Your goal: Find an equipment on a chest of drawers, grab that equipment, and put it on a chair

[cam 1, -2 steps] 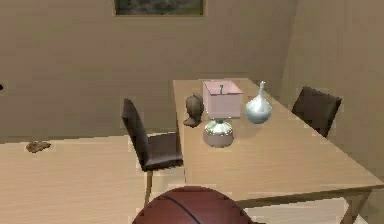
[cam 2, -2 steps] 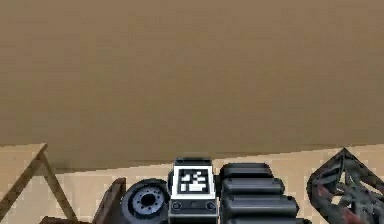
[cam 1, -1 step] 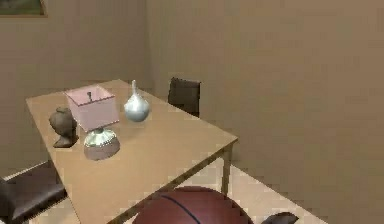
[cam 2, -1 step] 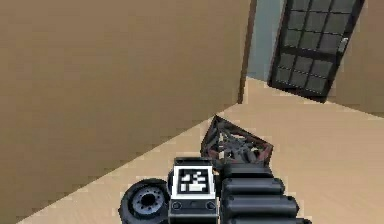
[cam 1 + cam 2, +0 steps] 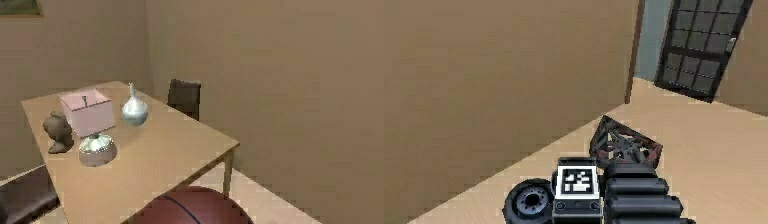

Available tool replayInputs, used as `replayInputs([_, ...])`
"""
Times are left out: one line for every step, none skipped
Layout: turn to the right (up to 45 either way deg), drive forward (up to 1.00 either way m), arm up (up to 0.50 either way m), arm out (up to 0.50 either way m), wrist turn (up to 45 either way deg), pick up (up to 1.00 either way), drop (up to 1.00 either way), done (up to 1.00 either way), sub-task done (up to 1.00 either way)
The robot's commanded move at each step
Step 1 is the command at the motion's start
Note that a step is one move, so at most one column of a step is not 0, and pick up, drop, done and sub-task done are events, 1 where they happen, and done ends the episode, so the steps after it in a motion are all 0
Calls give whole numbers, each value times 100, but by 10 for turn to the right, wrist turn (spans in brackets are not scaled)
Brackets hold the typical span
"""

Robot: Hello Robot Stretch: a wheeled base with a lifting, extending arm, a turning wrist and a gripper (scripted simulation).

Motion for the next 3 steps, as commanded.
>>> replayInputs([-450, 0, 0, 0, 0, 0, 0, 0, 0])
replayInputs([-450, 0, 0, 0, 0, 0, 0, 0, 0])
replayInputs([-270, 0, 0, 0, 0, 0, 0, 0, 0])
